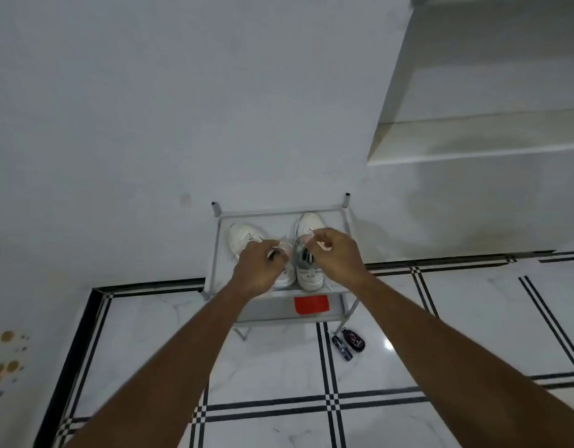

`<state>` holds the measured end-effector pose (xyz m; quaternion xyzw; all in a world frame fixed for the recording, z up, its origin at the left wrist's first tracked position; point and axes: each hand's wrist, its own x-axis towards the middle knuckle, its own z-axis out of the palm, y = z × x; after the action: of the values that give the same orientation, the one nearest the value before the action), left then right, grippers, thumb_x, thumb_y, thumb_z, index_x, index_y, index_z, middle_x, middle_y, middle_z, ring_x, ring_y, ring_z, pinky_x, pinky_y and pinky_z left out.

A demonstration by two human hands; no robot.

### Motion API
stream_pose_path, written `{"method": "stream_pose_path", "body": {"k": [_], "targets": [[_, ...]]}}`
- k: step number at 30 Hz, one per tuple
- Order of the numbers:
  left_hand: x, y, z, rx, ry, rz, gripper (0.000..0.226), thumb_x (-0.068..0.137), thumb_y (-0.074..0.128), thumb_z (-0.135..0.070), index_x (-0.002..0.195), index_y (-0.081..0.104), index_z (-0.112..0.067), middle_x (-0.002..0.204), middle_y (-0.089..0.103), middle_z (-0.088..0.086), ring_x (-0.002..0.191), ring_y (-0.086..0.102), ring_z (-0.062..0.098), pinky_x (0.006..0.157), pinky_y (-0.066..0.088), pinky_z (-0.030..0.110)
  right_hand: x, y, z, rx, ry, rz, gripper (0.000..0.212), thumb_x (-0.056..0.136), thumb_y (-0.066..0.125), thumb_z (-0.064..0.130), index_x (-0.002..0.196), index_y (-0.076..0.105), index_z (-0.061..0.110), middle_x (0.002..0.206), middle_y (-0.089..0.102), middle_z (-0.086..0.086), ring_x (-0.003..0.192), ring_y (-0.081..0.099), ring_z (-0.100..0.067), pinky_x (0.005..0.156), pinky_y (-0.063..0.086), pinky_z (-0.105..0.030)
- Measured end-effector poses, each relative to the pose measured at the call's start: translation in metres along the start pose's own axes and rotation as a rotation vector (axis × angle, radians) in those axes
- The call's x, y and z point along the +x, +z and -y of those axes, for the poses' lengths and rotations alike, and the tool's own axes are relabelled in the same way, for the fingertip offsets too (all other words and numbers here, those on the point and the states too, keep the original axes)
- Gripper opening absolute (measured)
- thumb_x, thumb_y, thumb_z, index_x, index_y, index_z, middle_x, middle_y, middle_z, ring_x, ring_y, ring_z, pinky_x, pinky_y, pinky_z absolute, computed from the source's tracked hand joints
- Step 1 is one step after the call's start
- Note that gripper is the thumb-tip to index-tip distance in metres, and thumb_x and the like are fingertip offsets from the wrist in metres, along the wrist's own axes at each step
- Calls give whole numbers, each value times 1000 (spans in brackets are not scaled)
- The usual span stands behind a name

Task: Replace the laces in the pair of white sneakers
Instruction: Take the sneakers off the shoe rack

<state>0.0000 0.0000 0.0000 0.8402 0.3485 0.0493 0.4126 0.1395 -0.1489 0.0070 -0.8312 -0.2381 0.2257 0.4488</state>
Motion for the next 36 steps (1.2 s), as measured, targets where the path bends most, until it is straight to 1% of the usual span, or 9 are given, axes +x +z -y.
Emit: {"method": "stream_pose_path", "body": {"k": [4, 7, 11, 15, 21, 24, 30, 32, 36], "targets": [[30, 36, 38, 155, -248, 109, 56, 92, 63, -52, 147, 52, -41, 140, 46, 12, 134, 46, 34, 107, 38, 37, 28, 32, -52, -349, 20, 81, 49, 91, 65, 57, 130, 71, 27, 135, 64, -2, 131, 53, -21, 98, 37, -33], [48, 60, 63, 207, -338, 143, 68, 93, 61, -59, 154, 35, -47, 150, 30, 17, 139, 31, 40, 112, 31, 41, 45, 50, -90, -404, 135, 164, 63, 91, 62, 66, 146, 57, 35, 159, 37, -12, 153, 24, -33, 115, 31, -48], [65, 87, 86, 128, -336, 162, 66, 85, 66, -61, 145, 47, -43, 144, 51, 6, 134, 46, 31, 112, 39, 37, 52, 68, -127, -274, 130, 191, 53, 94, 72, 52, 141, 57, 32, 140, 51, -10, 129, 55, -29, 110, 47, -41], [64, 99, 89, -95, -246, -15, 37, 82, 83, -39, 107, 59, -27, 109, 68, -3, 94, 65, 16, 76, 51, 28, 49, 76, -136, -96, 45, 72, 32, 95, 78, 37, 119, 59, 25, 108, 66, 5, 90, 65, -15, 75, 49, -27], [27, 101, 102, -206, -71, -224, 20, 92, 80, -19, 94, 60, -17, 83, 62, -5, 73, 57, 8, 58, 42, 12, 16, 83, -150, 47, -27, -109, 27, 96, 78, 38, 110, 58, 27, 90, 66, 5, 70, 59, -5, 66, 47, -21], [2, 95, 101, -249, 49, -277, 14, 95, 75, -10, 97, 62, -14, 84, 66, -4, 68, 59, -3, 59, 44, 7, -5, 81, -154, 92, -117, -141, 25, 95, 78, 40, 104, 56, 33, 88, 66, 2, 67, 58, -3, 64, 48, -20], [-46, 124, 132, -168, 317, -381, 26, 96, 67, 0, 107, 60, -23, 86, 69, -18, 76, 64, -11, 64, 42, 4, -48, 98, -183, 155, -311, -231, 25, 93, 79, 40, 104, 57, 37, 84, 64, 9, 70, 61, -17, 68, 55, -43], [-53, 138, 149, -169, 412, -441, 28, 96, 67, 0, 108, 59, -23, 89, 70, -19, 79, 65, -9, 66, 43, 5, -55, 105, -200, 192, -378, -267, 25, 93, 80, 40, 104, 58, 37, 85, 64, 8, 75, 61, -23, 69, 55, -41], [-66, 176, 184, -152, 558, -568, 31, 95, 71, -4, 107, 57, -29, 91, 70, -22, 84, 66, -8, 66, 45, 7, -68, 122, -238, 236, -472, -330, 26, 92, 82, 38, 106, 60, 36, 93, 66, 20, 78, 61, -6, 70, 52, -26]]}}
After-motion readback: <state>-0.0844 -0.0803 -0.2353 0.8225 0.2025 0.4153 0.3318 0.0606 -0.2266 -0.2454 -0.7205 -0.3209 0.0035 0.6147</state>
